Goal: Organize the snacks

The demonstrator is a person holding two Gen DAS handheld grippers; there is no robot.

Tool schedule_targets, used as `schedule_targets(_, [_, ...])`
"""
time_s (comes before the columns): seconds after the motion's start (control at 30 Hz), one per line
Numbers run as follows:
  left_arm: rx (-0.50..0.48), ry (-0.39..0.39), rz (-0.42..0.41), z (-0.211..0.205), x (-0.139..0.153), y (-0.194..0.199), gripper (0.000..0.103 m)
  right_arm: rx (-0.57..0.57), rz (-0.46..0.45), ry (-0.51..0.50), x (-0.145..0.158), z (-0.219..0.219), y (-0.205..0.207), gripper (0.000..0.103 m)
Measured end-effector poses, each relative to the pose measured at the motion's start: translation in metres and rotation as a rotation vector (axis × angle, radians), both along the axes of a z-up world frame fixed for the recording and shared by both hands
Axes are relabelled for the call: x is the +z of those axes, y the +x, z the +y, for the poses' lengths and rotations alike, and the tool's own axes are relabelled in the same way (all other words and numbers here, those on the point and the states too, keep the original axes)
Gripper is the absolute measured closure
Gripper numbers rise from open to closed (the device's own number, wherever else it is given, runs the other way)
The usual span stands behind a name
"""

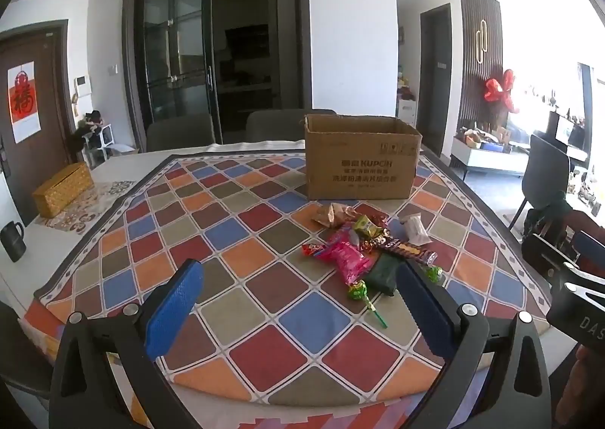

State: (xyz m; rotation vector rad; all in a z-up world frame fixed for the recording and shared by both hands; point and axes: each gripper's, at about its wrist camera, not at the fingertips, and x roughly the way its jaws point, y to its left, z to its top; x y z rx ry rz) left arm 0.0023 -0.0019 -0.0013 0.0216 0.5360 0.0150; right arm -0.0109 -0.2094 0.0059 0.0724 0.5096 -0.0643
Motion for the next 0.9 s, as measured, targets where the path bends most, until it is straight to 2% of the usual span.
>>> schedule_targets(0.9, [0.001,-0.004,-0.006,0.0017,0.0009,-0.0007,0.0,0.002,0.007,0.001,-0.0014,0.0004,0.0011,0.0])
